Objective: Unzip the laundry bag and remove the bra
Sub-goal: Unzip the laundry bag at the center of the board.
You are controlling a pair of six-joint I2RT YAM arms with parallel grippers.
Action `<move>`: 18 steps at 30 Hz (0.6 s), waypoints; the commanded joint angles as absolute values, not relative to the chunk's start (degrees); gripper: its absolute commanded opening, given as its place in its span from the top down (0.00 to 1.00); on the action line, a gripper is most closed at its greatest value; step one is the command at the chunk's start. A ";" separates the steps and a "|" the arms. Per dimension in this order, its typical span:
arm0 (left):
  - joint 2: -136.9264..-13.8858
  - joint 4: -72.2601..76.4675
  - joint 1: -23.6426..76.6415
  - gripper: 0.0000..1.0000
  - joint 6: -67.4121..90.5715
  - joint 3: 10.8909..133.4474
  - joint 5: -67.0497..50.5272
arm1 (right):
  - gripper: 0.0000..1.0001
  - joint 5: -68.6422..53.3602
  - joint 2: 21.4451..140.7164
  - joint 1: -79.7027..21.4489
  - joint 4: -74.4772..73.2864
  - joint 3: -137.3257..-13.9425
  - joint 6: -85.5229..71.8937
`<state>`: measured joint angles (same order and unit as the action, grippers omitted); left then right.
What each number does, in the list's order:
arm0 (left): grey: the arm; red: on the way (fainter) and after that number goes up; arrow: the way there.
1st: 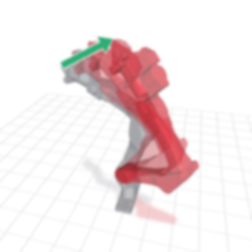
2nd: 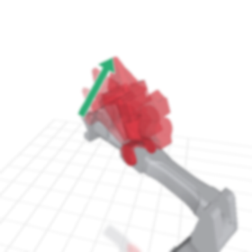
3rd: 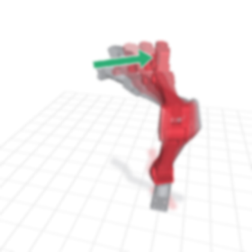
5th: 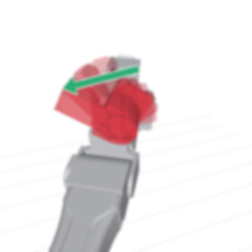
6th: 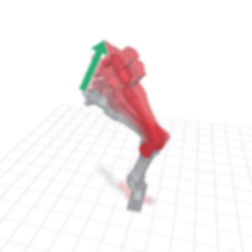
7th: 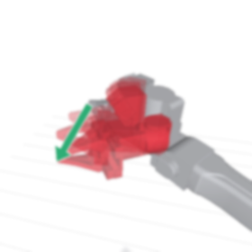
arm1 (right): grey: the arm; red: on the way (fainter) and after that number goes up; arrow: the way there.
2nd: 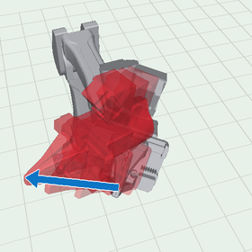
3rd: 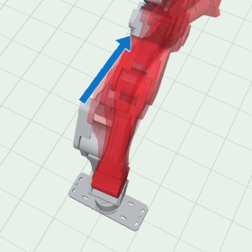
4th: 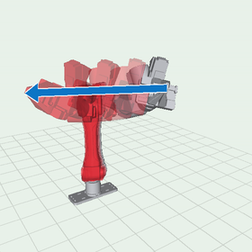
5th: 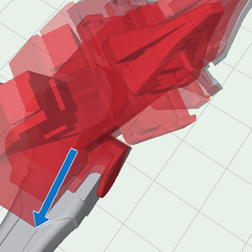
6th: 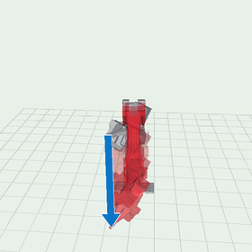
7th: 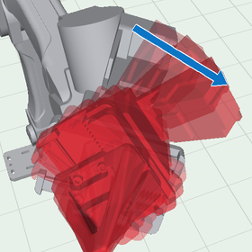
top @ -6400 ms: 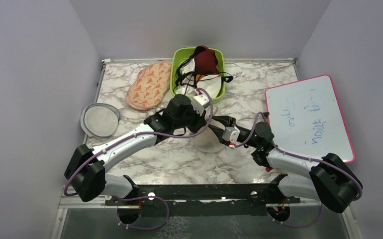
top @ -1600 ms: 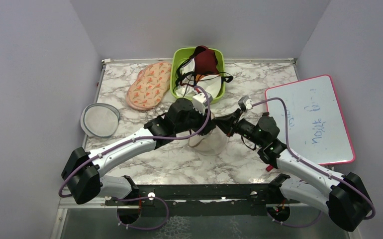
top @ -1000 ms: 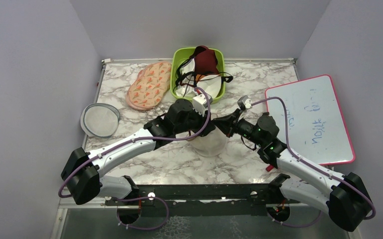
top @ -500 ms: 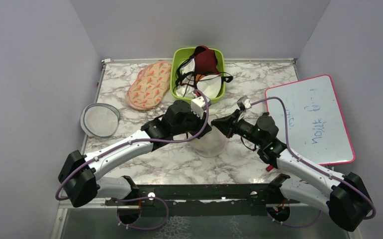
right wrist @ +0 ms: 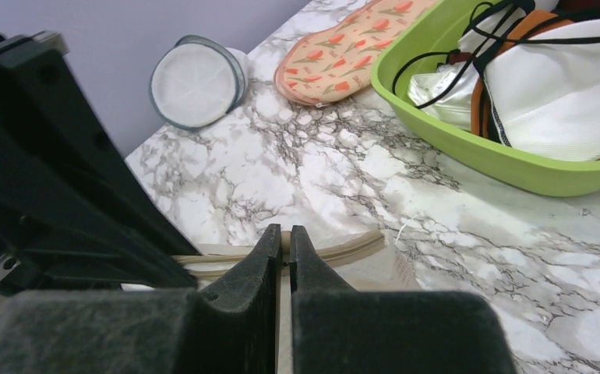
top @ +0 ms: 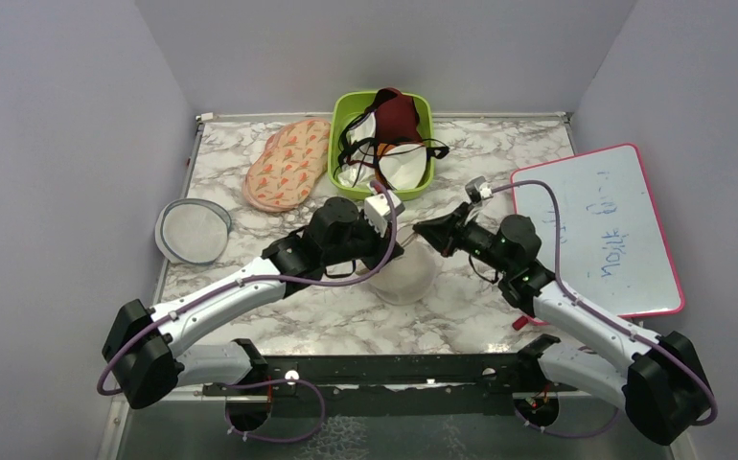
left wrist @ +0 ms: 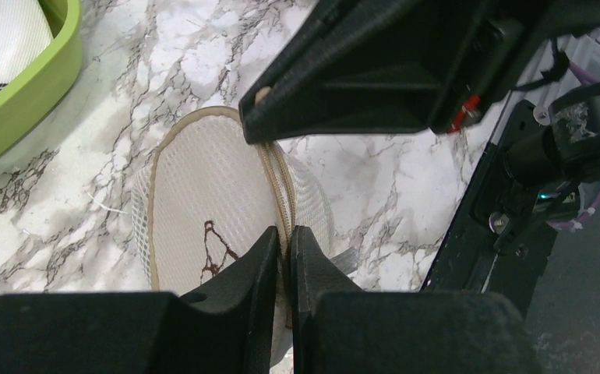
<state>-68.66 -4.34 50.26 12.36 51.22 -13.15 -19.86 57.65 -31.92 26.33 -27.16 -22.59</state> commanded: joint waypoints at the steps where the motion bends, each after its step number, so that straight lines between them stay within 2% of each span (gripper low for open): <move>1: -64.75 -1.14 50.39 1.00 9.11 49.86 -17.82 | 0.99 -28.84 59.54 -24.95 32.16 -27.26 -27.56; 9: -64.44 -0.85 50.41 1.00 10.83 48.35 -17.22 | 0.99 -41.99 68.11 -16.82 45.39 -25.68 -33.09; 14: -66.54 -2.15 50.37 0.99 14.07 48.96 -19.25 | 0.99 -47.69 66.04 -16.87 45.35 -26.95 -32.26; 18: -67.49 -2.19 50.37 0.81 15.70 50.47 -20.80 | 0.99 -52.45 64.09 -16.88 39.66 -29.50 -29.12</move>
<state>-66.46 -2.11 50.28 12.99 49.01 -17.41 -45.01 66.74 -17.12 40.58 -26.52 -31.53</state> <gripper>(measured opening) 0.084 0.015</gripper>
